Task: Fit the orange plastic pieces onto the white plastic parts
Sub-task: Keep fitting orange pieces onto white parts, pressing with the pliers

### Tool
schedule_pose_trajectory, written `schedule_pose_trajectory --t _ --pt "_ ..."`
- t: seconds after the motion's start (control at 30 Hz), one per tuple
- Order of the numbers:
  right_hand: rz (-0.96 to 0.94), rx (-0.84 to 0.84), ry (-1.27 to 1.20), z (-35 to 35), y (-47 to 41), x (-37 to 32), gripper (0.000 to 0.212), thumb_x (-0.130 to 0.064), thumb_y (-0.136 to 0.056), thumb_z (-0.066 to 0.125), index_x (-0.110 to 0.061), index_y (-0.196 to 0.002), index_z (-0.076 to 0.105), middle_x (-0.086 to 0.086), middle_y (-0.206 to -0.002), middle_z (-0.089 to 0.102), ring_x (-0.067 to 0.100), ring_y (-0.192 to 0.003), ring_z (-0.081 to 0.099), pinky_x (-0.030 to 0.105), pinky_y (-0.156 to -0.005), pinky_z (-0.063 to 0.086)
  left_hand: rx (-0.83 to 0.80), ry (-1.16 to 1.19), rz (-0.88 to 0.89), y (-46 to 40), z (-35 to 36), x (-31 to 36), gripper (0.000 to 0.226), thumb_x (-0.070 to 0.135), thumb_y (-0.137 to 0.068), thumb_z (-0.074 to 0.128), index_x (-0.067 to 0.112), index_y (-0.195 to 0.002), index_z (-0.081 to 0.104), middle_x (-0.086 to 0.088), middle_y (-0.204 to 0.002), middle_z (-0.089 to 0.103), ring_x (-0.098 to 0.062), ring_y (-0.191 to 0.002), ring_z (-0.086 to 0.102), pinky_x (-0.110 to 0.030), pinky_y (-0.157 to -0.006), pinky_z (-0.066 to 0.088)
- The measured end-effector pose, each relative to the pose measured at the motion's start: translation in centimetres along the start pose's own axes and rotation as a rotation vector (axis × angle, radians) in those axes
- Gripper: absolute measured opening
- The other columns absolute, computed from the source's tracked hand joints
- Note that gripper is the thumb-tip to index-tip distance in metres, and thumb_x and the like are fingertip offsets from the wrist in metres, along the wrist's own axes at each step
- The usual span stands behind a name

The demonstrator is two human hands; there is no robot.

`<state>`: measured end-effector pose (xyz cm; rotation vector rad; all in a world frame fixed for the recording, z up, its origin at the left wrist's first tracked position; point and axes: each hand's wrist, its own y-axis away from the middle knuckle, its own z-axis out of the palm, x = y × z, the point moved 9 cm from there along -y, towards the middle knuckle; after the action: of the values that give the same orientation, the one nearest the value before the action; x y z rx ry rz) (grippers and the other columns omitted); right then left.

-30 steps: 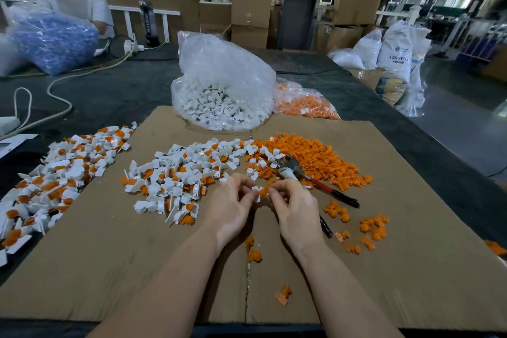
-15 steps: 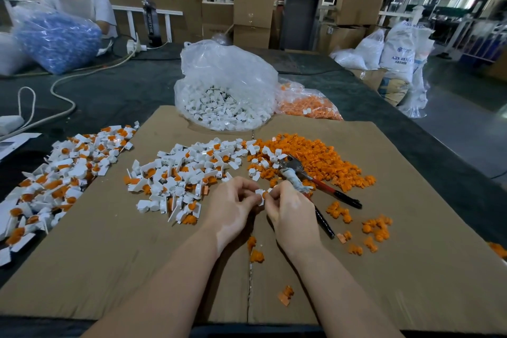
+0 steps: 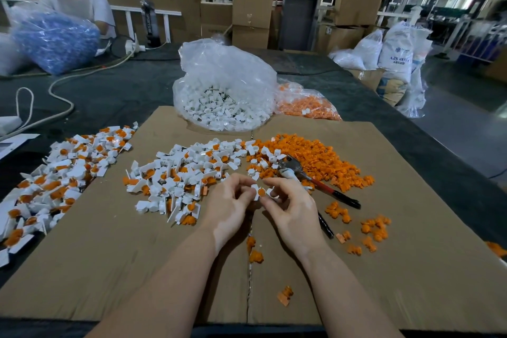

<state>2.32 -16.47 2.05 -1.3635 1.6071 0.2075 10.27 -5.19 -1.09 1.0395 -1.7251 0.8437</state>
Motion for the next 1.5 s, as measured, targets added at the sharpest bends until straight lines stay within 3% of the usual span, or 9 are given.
schedule_pose_trajectory --t 0.17,0.33,0.47,1.07,1.17,1.23,1.33,1.4,1.5 --pt "0.006 -0.028 0.009 0.2 -0.2 0.0 0.023 -0.013 -0.085 0.065 -0.024 -0.105 0.068 -0.011 -0.09 0.055 0.011 -0.086 0.054 0.031 -0.078 0.048 -0.005 -0.021 0.007 0.1 0.0 0.1 0.011 0.017 -0.09 0.057 0.023 -0.096 0.062 -0.001 -0.086 0.068 -0.017 -0.088 0.066 -0.045 -0.086 0.051" --pt "0.005 -0.019 0.024 0.2 -0.2 0.0 0.02 -0.013 -0.085 0.064 -0.024 -0.101 0.068 -0.017 -0.088 0.052 0.01 -0.085 0.052 0.029 -0.077 0.046 0.001 -0.031 0.007 0.0 0.0 0.2 0.008 0.022 -0.088 0.06 0.023 -0.095 0.063 0.0 -0.081 0.068 -0.017 -0.084 0.065 -0.044 -0.084 0.051" --pt "-0.009 -0.013 0.056 0.0 -0.2 -0.2 0.02 -0.012 -0.085 0.064 -0.023 -0.102 0.068 -0.019 -0.087 0.05 0.008 -0.084 0.051 0.025 -0.076 0.045 0.014 -0.096 0.041 0.0 0.0 0.6 0.006 0.031 -0.085 0.064 0.029 -0.09 0.061 0.003 -0.077 0.066 -0.015 -0.077 0.062 -0.035 -0.074 0.05" --pt "-0.027 -0.007 0.089 0.1 -0.2 -0.4 0.021 -0.014 -0.084 0.066 -0.022 -0.103 0.067 -0.012 -0.092 0.055 0.005 -0.084 0.052 0.025 -0.076 0.047 -0.013 -0.091 0.034 -0.1 0.2 0.5 0.013 0.03 -0.085 0.064 0.024 -0.096 0.059 -0.002 -0.082 0.068 -0.019 -0.08 0.064 -0.044 -0.081 0.051" --pt "-0.029 0.026 0.126 -0.3 -0.2 -0.6 0.026 -0.018 -0.082 0.069 -0.019 -0.107 0.066 -0.009 -0.097 0.057 0.008 -0.09 0.053 0.029 -0.08 0.048 0.005 -0.078 0.035 -0.3 0.1 0.4 0.014 0.029 -0.084 0.066 0.023 -0.095 0.06 -0.002 -0.081 0.066 -0.019 -0.079 0.063 -0.043 -0.079 0.051" --pt "-0.041 0.135 0.243 -1.6 -0.2 -0.8 0.028 -0.02 -0.081 0.07 -0.016 -0.108 0.065 -0.004 -0.1 0.061 0.015 -0.097 0.053 0.033 -0.085 0.044 0.015 -0.058 0.021 -0.4 0.1 0.1 0.013 0.029 -0.083 0.067 0.024 -0.093 0.06 -0.002 -0.081 0.066 -0.019 -0.078 0.063 -0.04 -0.077 0.052" --pt "0.107 0.249 0.527 -3.9 -0.3 0.2 0.035 -0.03 -0.088 0.059 -0.014 -0.12 0.058 0.004 -0.118 0.059 0.022 -0.113 0.049 0.038 -0.094 0.033 0.03 -0.024 0.001 -0.5 0.1 -0.3 0.01 0.027 -0.083 0.068 0.028 -0.088 0.059 0.0 -0.076 0.062 -0.016 -0.073 0.06 -0.027 -0.07 0.048" --pt "0.318 0.119 0.741 -4.3 -0.6 2.4 0.053 -0.047 -0.092 0.045 -0.016 -0.135 0.043 0.003 -0.136 0.046 0.021 -0.128 0.037 0.041 -0.106 0.021 0.038 -0.008 -0.003 -0.6 0.1 -0.3 0.011 0.024 -0.083 0.068 0.028 -0.085 0.058 0.001 -0.073 0.06 -0.012 -0.068 0.056 -0.018 -0.063 0.044" --pt "0.486 -0.119 0.854 -4.1 -0.7 4.7 0.068 -0.06 -0.089 0.038 -0.016 -0.141 0.031 0.004 -0.145 0.034 0.023 -0.135 0.026 0.052 -0.111 0.007 0.035 0.008 -0.012 -0.6 0.2 -0.3 0.011 0.023 -0.083 0.068 0.027 -0.086 0.059 -0.004 -0.076 0.063 -0.015 -0.07 0.057 -0.02 -0.064 0.043"
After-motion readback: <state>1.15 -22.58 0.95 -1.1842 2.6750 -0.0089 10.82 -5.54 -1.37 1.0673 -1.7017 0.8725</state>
